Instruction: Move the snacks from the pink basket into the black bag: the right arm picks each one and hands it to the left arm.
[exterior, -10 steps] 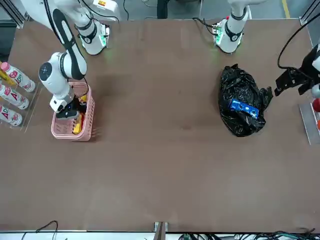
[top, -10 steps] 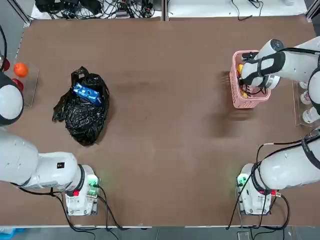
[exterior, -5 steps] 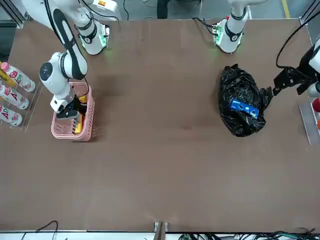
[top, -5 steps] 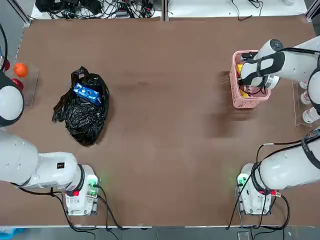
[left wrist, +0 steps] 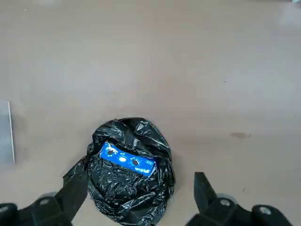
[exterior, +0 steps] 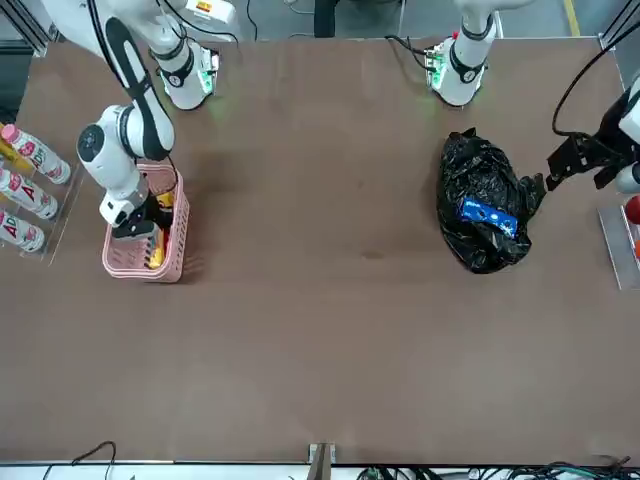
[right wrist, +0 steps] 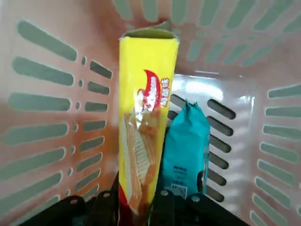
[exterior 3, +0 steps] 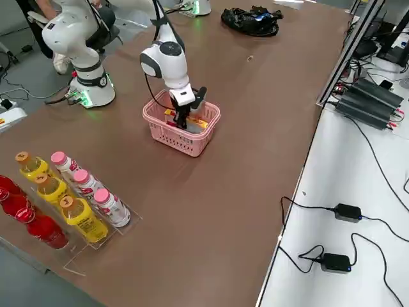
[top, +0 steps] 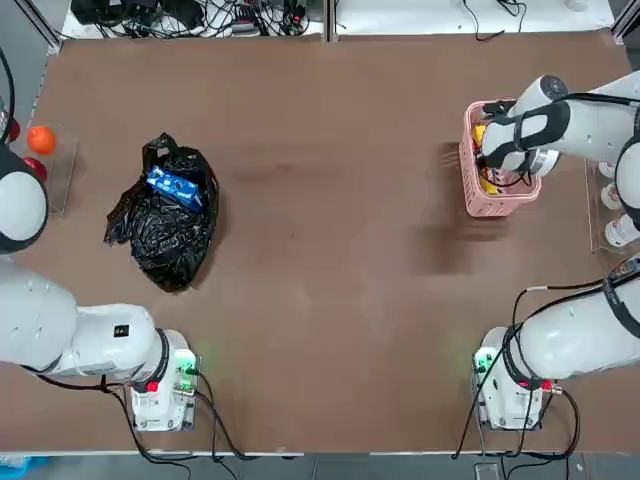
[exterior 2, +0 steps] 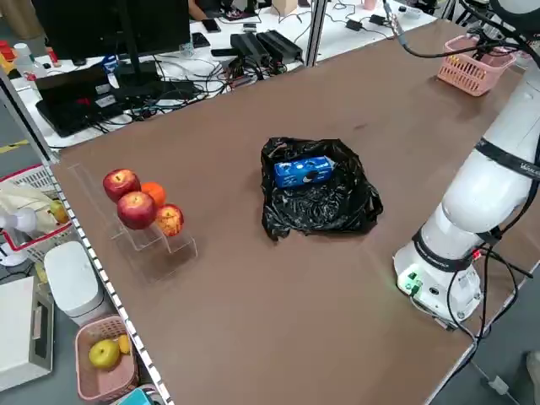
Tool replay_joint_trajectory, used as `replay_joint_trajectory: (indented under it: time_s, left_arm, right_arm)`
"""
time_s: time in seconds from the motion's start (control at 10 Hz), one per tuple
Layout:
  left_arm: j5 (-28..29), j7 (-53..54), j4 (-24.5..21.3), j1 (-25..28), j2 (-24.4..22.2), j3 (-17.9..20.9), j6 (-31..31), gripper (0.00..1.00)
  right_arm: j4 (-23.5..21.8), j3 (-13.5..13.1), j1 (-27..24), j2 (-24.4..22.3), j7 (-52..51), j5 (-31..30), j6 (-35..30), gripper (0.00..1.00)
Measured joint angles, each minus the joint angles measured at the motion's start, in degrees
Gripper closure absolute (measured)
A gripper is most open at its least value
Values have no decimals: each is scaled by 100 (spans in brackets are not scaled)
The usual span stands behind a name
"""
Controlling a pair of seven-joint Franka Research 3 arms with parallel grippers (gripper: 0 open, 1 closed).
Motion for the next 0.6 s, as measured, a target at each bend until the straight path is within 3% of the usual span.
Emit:
replay_joint_trajectory:
  time_s: [0.2,0.5,0.6]
  left_arm:
    - [1,-1,0,15,3,5,0,0]
    - [1,-5,-1,25,43,12,0,0]
    - [1,-13,-1,27,54,13,0,0]
  right_arm:
    - [256,-10,-11,-54,-46,0,-603,74]
    - [1133,-47,-312,-179,-432,49,-2311,74]
    - [1310,-59,-401,-192,-587,61,-2607,74]
